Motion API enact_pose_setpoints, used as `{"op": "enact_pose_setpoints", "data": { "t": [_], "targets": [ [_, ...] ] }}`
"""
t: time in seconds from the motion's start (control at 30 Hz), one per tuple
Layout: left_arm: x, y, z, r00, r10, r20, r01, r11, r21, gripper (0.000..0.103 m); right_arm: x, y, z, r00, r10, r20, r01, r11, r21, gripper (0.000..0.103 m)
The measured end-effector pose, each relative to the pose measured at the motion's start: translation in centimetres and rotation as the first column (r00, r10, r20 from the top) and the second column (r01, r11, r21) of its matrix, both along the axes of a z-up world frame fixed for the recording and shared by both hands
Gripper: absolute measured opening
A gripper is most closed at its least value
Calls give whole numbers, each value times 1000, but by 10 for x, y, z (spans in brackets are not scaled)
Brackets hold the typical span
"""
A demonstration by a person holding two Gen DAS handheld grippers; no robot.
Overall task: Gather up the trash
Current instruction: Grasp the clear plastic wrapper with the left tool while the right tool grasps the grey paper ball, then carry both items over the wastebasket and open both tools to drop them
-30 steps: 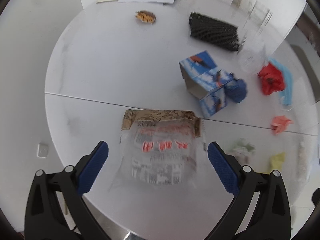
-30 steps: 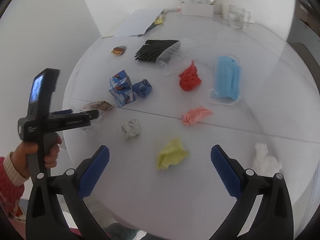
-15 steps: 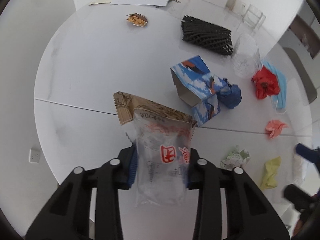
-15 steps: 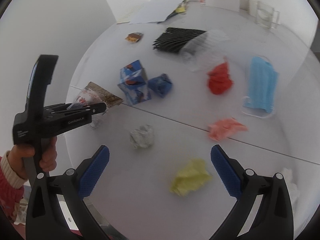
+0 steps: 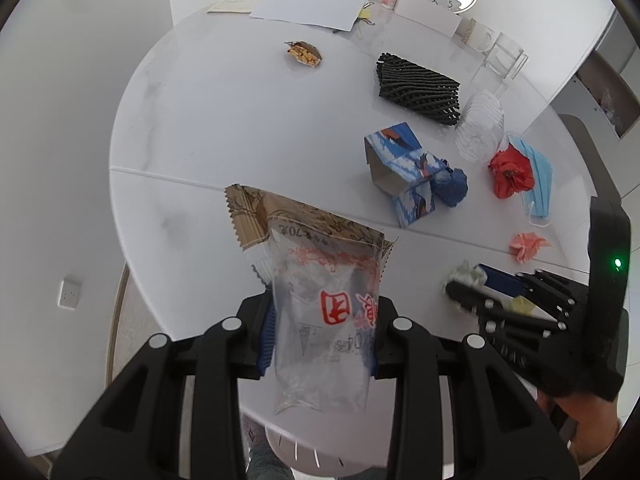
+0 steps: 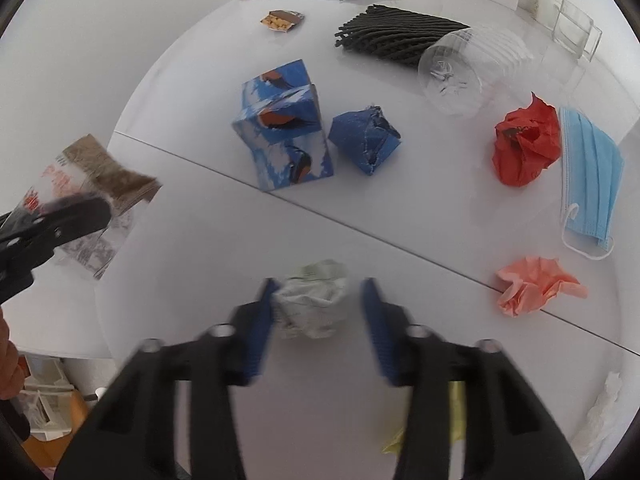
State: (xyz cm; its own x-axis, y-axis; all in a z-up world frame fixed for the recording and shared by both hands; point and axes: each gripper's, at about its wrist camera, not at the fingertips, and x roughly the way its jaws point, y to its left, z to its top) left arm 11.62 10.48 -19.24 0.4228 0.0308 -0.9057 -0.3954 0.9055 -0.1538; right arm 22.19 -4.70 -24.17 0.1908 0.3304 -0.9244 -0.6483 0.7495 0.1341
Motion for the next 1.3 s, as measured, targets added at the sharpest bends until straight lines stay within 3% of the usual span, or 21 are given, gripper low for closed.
{"op": "enact_pose_setpoints", "data": {
  "t": [0.13, 0.3, 0.43, 0.63, 0.9, 1.1, 1.17, 1.3],
  "targets": [
    [-17, -9, 11, 999, -40, 9, 40, 999, -8, 33, -8, -11, 11, 999, -33, 7, 32, 999, 18, 32],
    [-47, -29, 33, 989, -147, 25, 147, 989, -19, 34, -37, -39, 46, 997, -71, 44, 69, 996, 48, 32],
    [-74, -54, 44, 962, -274, 11, 274, 961, -38, 36, -78, -62, 74, 991, -115, 66, 111, 992, 58, 32],
    [-123, -94, 39, 887, -461, -40, 459, 887, -42, 37, -150, -96, 104, 970, -228, 82, 219, 970, 109, 32],
    [-155, -128, 14, 782, -617, -90, 616, 787, -44, 37, -225, -121, 106, 922, -382, 63, 371, 918, 139, 32],
    [-153, -134, 3, 777, -619, -114, 616, 785, -58, 60, -247, -133, 111, 891, -452, 39, 441, 883, 162, 32],
    [-152, -133, 6, 777, -622, -101, 620, 783, -53, 74, -250, -134, 111, 890, -455, 34, 444, 881, 165, 33],
    [-151, -138, 15, 792, -606, -70, 605, 795, -32, 86, -249, -135, 112, 900, -436, 31, 425, 890, 166, 34]
  ]
}}
